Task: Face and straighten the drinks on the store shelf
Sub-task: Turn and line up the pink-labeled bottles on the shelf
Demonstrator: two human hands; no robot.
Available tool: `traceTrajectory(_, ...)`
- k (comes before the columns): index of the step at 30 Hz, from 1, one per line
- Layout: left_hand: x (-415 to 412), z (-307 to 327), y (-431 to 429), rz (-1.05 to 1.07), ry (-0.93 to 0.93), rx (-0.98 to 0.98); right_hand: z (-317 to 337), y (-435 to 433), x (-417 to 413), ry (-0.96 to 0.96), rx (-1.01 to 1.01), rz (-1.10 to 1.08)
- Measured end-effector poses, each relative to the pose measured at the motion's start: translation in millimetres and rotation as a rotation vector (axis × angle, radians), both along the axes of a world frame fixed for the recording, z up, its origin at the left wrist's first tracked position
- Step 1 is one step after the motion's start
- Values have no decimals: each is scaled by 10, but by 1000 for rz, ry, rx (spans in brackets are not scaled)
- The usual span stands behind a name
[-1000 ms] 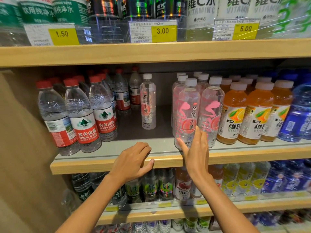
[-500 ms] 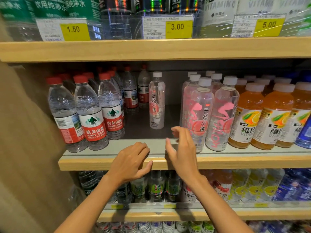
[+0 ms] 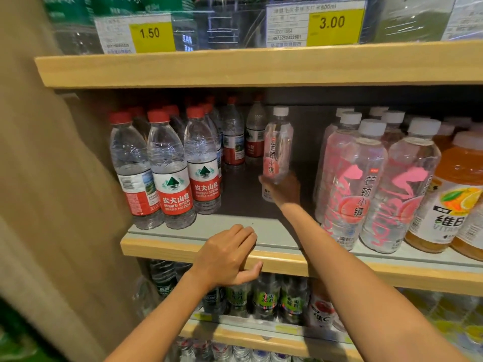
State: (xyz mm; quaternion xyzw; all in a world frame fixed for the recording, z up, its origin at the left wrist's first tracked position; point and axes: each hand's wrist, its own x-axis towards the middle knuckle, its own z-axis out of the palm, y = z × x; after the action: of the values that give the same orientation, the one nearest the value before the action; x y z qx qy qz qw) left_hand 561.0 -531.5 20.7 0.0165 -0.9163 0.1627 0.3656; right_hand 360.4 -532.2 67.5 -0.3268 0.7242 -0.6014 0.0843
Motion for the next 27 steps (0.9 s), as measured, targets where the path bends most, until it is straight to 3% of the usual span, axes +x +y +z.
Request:
traceTrajectory(8, 24, 56, 48, 24, -26, 42, 128, 387, 231, 3, 4, 76)
traceTrajectory(12, 61, 119, 135, 32, -56, 195, 276, 947, 447, 125, -9, 95)
traceTrajectory(14, 66, 147, 231, 91, 19, 386, 333, 1204, 554, 113, 7, 138)
traceTrajectory(17, 16, 310, 417, 99, 237, 904, 317, 1590, 714, 45, -47, 250)
traceTrajectory(21, -149, 805, 744, -252, 439, 1610, 217, 1955, 927, -20, -66, 324)
traceTrajectory(23, -225, 1001, 924, -388, 438, 1733, 151, 2057, 1026, -35, -39, 319)
traceTrajectory(27, -344, 1146, 1214, -335, 471, 1784, 58, 2182, 1195, 69, -9, 269)
